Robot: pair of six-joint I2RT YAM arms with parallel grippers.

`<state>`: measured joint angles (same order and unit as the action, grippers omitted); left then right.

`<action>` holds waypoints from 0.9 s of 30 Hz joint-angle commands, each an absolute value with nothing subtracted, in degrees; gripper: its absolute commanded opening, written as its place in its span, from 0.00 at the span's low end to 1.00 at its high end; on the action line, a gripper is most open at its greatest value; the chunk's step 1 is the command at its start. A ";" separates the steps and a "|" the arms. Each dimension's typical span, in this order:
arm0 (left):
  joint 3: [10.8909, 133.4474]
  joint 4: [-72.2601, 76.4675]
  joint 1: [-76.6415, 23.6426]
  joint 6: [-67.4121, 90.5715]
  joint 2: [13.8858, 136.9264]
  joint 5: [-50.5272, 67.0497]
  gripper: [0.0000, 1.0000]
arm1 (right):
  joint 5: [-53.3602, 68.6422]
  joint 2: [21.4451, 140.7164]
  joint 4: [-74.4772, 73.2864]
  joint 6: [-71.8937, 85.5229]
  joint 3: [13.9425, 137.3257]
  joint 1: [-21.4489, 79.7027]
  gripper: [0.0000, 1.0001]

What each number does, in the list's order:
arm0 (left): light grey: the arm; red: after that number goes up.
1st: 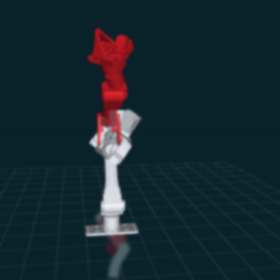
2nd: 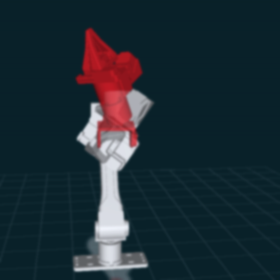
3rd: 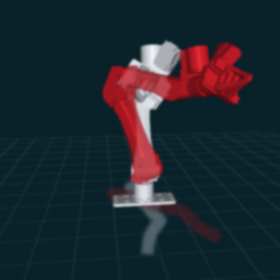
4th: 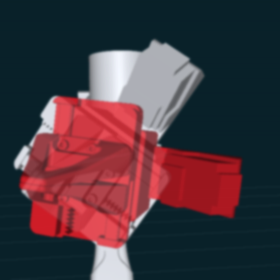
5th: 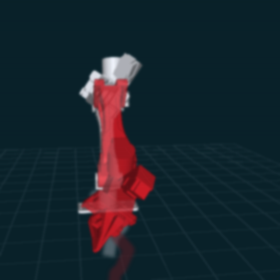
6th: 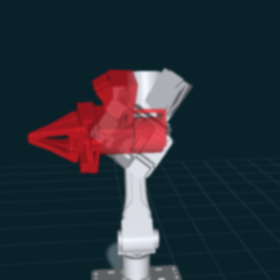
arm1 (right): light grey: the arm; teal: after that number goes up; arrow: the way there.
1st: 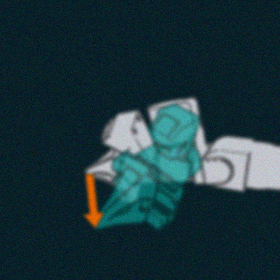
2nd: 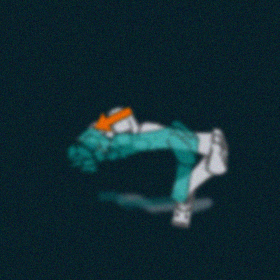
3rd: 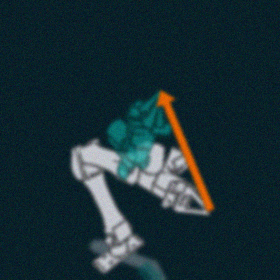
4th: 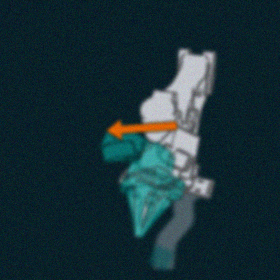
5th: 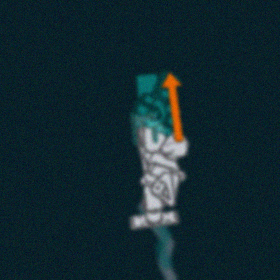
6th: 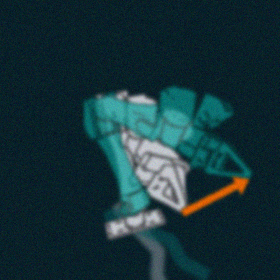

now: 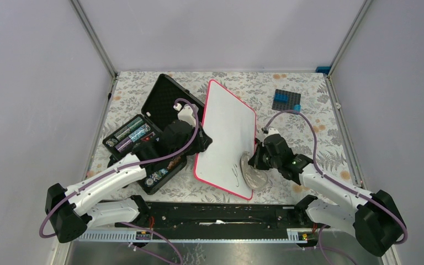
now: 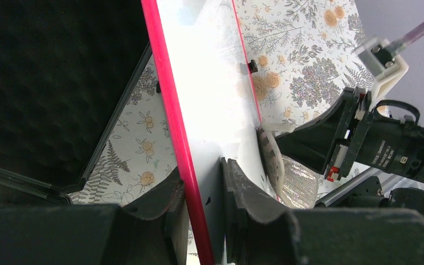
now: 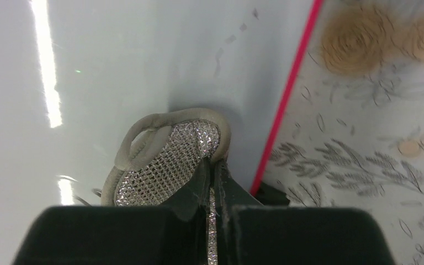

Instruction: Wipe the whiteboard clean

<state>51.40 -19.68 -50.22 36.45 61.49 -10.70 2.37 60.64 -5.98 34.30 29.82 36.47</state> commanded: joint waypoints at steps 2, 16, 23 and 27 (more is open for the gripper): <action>50.49 -25.84 -51.97 28.50 64.03 -8.88 0.00 | 4.24 59.77 -12.86 32.86 29.51 36.66 0.00; 50.57 -25.41 -52.02 29.17 64.72 -8.85 0.00 | 15.47 56.41 10.22 35.38 37.76 51.73 0.00; 50.54 -25.67 -51.96 28.99 63.92 -9.04 0.00 | -1.36 60.75 -4.82 34.36 35.33 51.44 0.00; 50.28 -25.92 -52.00 29.00 63.31 -9.37 0.00 | -10.93 61.31 -16.93 34.79 33.99 50.80 0.00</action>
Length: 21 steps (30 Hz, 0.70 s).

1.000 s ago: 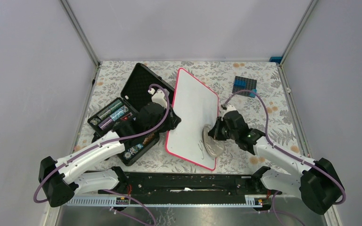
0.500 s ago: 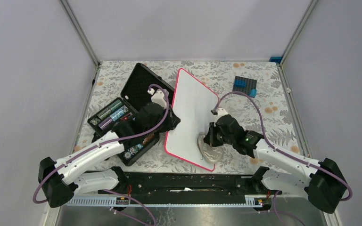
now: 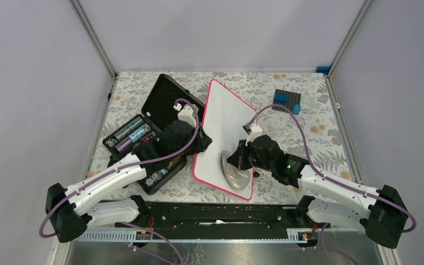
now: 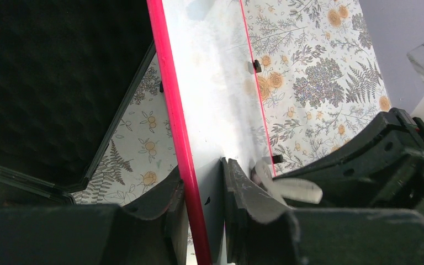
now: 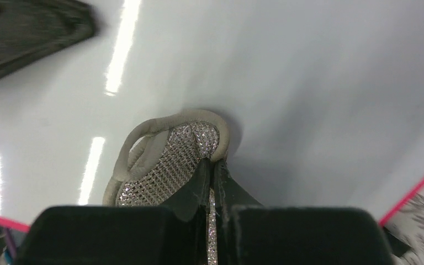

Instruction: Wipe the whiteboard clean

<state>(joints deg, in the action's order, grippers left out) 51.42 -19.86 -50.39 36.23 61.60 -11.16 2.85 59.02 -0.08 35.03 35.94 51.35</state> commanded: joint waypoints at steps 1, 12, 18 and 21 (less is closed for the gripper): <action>50.20 -25.92 -51.95 29.00 63.21 -9.52 0.00 | -12.90 61.07 -19.73 34.95 33.89 50.45 0.00; 49.83 -26.10 -51.95 29.43 62.35 -9.39 0.00 | -5.84 61.41 -17.86 33.99 34.38 49.72 0.00; 49.68 -25.86 -51.98 29.95 62.79 -9.14 0.00 | 12.45 56.12 0.01 31.38 35.67 53.67 0.00; 49.64 -25.59 -51.95 30.05 62.72 -9.21 0.00 | 19.09 53.86 6.68 32.52 35.12 54.32 0.00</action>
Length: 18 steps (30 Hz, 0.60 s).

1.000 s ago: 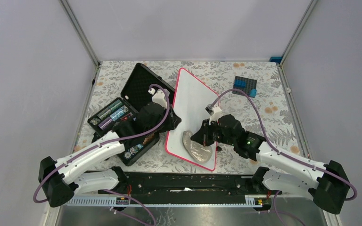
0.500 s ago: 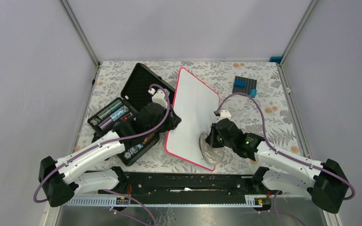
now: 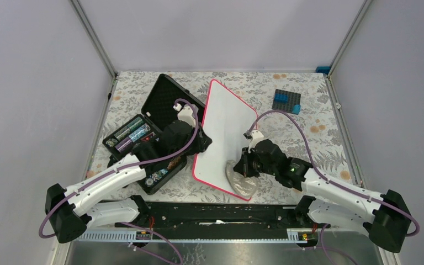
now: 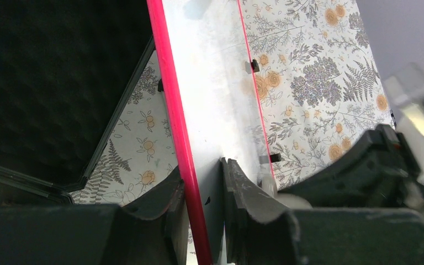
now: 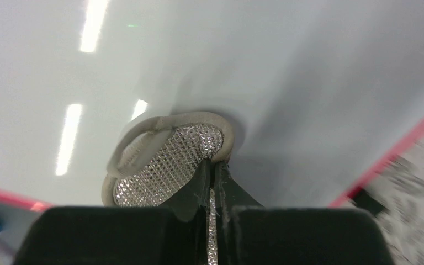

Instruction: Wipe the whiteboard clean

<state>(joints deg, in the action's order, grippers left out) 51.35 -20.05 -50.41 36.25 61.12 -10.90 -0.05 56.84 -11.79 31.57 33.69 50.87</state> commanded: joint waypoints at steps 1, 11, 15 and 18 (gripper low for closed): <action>49.73 -25.58 -51.94 30.06 62.82 -9.16 0.00 | 20.17 53.89 7.28 32.71 35.04 54.32 0.00; 50.23 -25.71 -51.95 29.72 63.03 -9.14 0.00 | -4.95 63.22 -17.87 40.10 34.34 54.19 0.00; 50.37 -25.92 -52.00 29.73 63.35 -9.19 0.00 | -10.74 65.81 -27.86 46.95 31.27 54.23 0.00; 50.19 -25.97 -51.99 29.84 63.32 -9.23 0.00 | -15.28 63.90 -32.49 50.33 29.34 54.23 0.00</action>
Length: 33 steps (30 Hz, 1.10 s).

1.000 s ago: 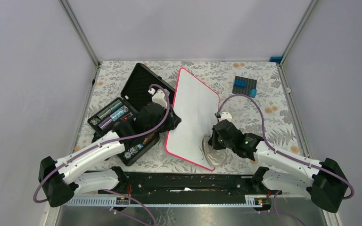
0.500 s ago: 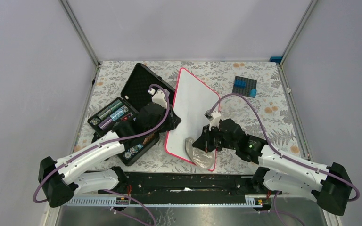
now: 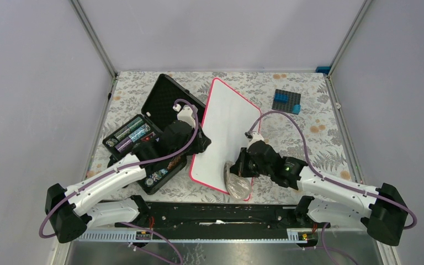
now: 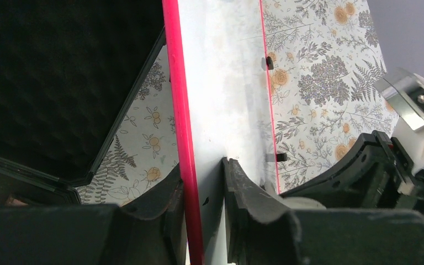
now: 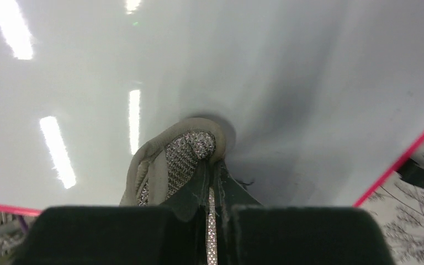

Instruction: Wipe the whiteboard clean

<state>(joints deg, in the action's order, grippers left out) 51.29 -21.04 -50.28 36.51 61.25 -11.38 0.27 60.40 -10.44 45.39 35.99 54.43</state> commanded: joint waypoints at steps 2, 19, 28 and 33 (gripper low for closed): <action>50.19 -25.93 -51.97 29.88 63.29 -9.23 0.00 | -18.07 61.72 -34.06 51.48 29.00 54.27 0.00; 50.39 -25.56 -52.02 30.40 62.82 -8.68 0.00 | 18.29 51.55 0.37 30.34 31.32 57.36 0.00; 50.38 -24.87 -51.97 31.04 63.11 -7.84 0.00 | 4.63 53.09 -1.56 30.28 35.58 57.40 0.00; 50.61 -24.93 -52.03 30.62 62.72 -8.34 0.00 | -2.55 55.32 -14.11 33.77 33.06 57.39 0.00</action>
<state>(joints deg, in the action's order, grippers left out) 51.42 -19.99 -50.50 36.03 61.14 -9.91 4.82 54.63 -4.38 31.75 34.52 57.06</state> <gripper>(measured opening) 0.240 0.028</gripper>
